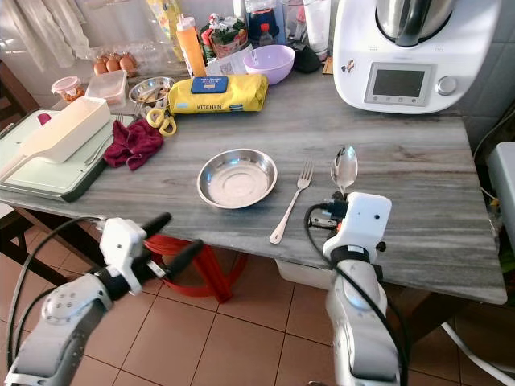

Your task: Setting the table

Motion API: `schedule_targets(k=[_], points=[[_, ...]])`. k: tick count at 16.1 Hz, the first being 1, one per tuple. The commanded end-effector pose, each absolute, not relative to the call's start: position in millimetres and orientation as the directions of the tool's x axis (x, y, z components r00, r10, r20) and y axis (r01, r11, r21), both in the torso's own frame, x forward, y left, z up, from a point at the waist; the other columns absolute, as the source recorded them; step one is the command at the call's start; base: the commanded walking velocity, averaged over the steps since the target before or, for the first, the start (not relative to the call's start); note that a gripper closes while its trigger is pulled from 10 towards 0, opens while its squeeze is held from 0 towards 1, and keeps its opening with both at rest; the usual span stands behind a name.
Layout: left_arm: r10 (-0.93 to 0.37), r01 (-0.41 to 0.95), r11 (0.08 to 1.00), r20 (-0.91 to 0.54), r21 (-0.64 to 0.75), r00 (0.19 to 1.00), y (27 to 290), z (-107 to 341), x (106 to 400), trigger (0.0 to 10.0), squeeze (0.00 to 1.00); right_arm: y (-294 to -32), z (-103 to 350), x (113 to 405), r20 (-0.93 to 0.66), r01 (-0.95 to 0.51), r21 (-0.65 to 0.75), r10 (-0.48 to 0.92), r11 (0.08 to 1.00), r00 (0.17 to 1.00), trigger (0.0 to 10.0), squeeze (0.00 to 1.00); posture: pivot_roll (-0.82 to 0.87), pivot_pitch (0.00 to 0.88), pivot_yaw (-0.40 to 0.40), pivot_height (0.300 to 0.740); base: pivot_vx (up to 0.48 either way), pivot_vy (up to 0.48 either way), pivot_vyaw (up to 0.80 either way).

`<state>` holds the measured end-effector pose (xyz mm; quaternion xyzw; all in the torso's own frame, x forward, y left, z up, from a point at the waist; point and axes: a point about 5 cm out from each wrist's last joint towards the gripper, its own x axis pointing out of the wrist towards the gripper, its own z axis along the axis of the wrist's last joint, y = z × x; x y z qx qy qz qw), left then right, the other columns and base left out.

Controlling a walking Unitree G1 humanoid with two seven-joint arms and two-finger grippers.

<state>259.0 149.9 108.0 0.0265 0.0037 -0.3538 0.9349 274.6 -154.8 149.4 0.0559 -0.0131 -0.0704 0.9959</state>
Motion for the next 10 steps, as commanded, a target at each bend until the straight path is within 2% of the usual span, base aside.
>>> schedule_targets(k=[1,7,10], points=[[-0.664,0.665,0.745,-0.037,0.049,0.747,152,107,257,10.0,0.0,-152,150,277,0.004,0.14,0.146,-0.142,0.979,0.99,10.0,0.0,-0.09,0.117,0.137,0.74,0.0,0.0,0.0],[-0.689,0.69,0.721,-0.039,0.063,0.724,145,107,256,10.0,0.0,-143,151,295,-0.031,0.133,0.192,-0.129,0.972,0.991,10.0,0.0,-0.09,0.107,0.134,0.74,0.0,0.0,0.0],[-0.698,0.698,0.712,-0.037,0.076,0.715,144,110,258,10.0,0.0,-141,144,300,-0.092,0.168,0.269,-0.149,0.948,0.985,10.0,0.0,-0.08,0.108,0.141,0.74,0.0,0.0,0.0]])
